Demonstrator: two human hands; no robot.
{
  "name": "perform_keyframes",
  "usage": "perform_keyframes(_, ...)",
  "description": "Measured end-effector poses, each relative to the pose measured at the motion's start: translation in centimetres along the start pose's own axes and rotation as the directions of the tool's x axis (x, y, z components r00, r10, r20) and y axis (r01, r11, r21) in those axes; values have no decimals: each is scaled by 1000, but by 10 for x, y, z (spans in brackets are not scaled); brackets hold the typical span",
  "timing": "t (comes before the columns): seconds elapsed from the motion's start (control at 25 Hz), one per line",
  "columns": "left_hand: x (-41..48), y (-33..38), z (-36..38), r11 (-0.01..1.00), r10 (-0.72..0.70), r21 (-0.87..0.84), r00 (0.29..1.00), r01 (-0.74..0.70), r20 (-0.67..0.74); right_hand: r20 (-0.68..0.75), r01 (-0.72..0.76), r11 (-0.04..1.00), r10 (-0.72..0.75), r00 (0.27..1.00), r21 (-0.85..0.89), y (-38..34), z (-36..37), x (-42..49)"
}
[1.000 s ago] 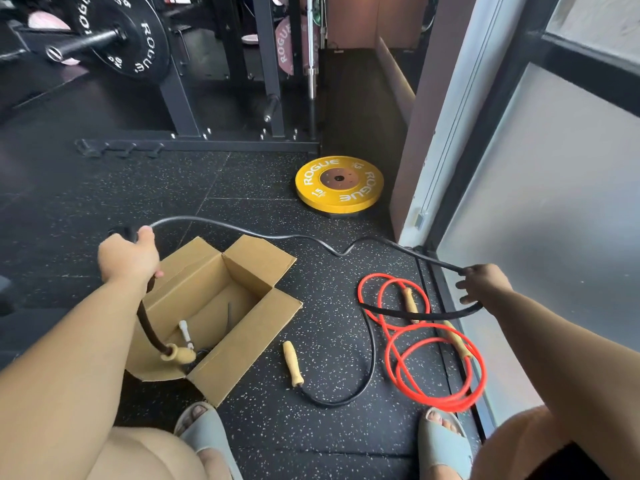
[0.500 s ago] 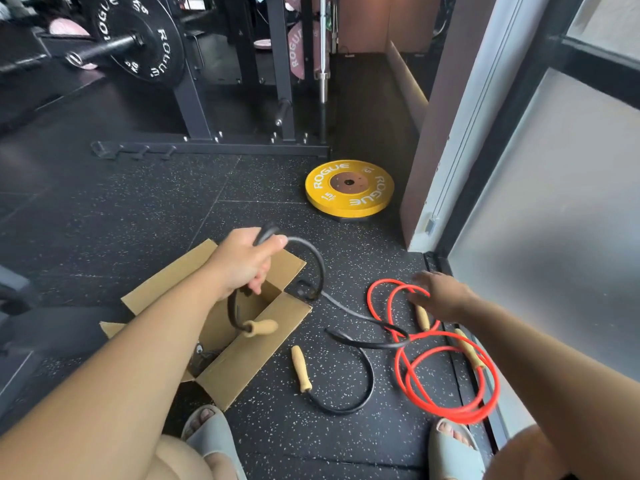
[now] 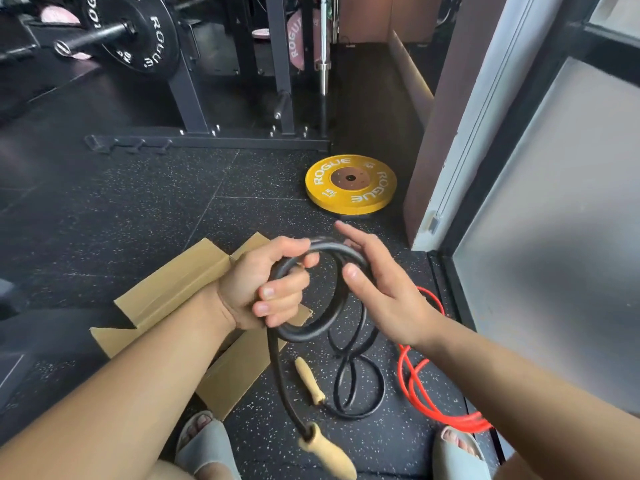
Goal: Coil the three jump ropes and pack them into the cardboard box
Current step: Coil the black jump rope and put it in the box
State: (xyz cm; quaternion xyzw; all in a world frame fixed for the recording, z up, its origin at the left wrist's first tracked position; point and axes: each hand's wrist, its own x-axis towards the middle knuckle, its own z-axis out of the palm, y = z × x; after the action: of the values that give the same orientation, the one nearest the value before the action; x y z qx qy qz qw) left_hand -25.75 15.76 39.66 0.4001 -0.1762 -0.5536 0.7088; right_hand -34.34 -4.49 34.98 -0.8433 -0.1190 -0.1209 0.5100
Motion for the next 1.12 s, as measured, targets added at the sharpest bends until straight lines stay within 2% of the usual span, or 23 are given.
perform_keyframes(0.08, -1, 3, -7, 989, -36, -132, 982, 61, 185, 31, -38, 996, 36, 999, 83, 1, 8, 4)
perform_keyframes(0.12, 0, 4, -9, 986, -39, -148, 976, 72, 215, 56, -106, 967, 96, 994, 231, -1, 11, 6)
perform_keyframes(0.2, 4, 1, -7, 996, -42, -73, 989, 53, 139, 113, -224, 829, 194, 975, 512, -3, 14, 13)
perform_keyframes(0.24, 6, -1, -6, 1000, -30, 2, 998, 30, 48, 107, -245, 806, 223, 969, 539, -5, 13, 19)
perform_keyframes(0.32, 8, -3, -6, 975, 66, 220, 988, -35, -138, 49, -235, 828, 245, 968, 509, -5, 9, 28)
perform_keyframes(0.36, 9, -3, -6, 943, 130, 326, 975, -66, -178, 37, -231, 827, 248, 968, 513, -5, 6, 32)
perform_keyframes(0.4, 9, -3, -9, 915, 165, 396, 968, -78, -189, 45, -244, 814, 260, 964, 527, -6, 5, 35)
perform_keyframes(0.48, 7, 0, -14, 905, 138, 422, 977, -57, -165, 82, -288, 786, 292, 953, 546, -9, -1, 38)
perform_keyframes(0.64, 5, -4, -15, 954, 43, 300, 993, -9, -106, 69, -239, 841, 235, 969, 486, -17, 1, 38)
perform_keyframes(0.76, 15, -23, 4, 950, 157, 304, 956, -77, -249, -126, -113, 860, 200, 972, 497, -19, 9, 35)
perform_keyframes(0.88, 19, -28, 17, 962, 207, 235, 931, -139, -299, -192, -59, 919, 143, 971, 389, -20, 11, 33)
perform_keyframes(1.0, 15, -16, 16, 970, 230, 134, 939, -202, -254, -121, -160, 939, 205, 971, 303, -14, 3, 33)
perform_keyframes(1.12, 7, -2, 10, 963, 262, -24, 952, -268, -157, 43, -237, 913, 236, 971, 333, 3, -9, 25)
